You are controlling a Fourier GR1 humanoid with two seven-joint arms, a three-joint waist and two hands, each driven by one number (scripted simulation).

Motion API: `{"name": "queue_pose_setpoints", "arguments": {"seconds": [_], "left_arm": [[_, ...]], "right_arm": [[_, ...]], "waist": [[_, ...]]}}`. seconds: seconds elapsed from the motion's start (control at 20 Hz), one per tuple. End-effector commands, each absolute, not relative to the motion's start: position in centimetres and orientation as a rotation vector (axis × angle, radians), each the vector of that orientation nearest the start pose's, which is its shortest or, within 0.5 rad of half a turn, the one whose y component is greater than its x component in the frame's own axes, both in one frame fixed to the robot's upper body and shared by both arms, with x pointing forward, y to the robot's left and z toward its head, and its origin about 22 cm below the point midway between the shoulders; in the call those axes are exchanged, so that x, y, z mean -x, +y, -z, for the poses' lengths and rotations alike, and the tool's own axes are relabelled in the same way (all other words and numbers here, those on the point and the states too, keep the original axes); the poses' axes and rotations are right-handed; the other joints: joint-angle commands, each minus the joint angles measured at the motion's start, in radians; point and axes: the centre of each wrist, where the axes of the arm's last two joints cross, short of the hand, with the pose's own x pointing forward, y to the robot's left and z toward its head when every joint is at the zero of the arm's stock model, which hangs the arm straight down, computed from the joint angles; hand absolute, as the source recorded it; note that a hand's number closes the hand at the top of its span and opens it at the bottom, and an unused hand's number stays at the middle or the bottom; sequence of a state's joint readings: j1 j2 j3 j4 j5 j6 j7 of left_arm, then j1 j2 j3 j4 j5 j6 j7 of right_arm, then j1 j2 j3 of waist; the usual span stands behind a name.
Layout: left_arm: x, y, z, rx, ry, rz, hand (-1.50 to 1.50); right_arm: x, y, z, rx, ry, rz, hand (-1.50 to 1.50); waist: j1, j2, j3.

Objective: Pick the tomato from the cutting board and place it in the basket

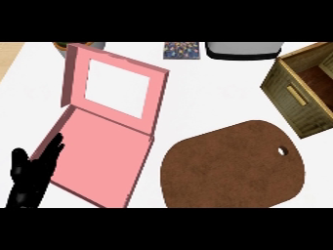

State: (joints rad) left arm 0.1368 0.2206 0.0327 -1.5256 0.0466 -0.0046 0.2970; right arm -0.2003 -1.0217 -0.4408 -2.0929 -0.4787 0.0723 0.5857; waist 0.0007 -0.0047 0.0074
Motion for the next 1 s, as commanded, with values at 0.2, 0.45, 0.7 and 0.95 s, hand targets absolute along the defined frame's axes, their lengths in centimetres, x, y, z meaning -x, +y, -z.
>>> {"name": "queue_pose_setpoints", "arguments": {"seconds": [0.2,0.45,0.7,0.95], "left_arm": [[-20.7,27.9,4.4,-0.143,-1.033,0.064,0.00],[-20.8,28.5,4.8,-0.136,-1.036,0.079,0.00],[-20.0,29.3,5.1,-0.125,-1.027,0.063,0.00],[-21.7,29.2,3.5,-0.146,-1.014,0.036,0.00]], "right_arm": [[-23.1,-40.9,-37.5,0.672,-1.721,-0.463,1.50],[-26.0,-42.2,-36.5,0.670,-1.714,-0.473,1.50],[-29.3,-43.3,-33.1,0.617,-1.687,-0.445,1.50],[-31.4,-44.3,-31.5,0.445,-1.660,-0.340,1.50]], "waist": [[0.040,0.017,-0.008],[0.049,0.018,-0.009],[0.048,0.018,-0.008],[0.027,0.012,-0.007]]}}
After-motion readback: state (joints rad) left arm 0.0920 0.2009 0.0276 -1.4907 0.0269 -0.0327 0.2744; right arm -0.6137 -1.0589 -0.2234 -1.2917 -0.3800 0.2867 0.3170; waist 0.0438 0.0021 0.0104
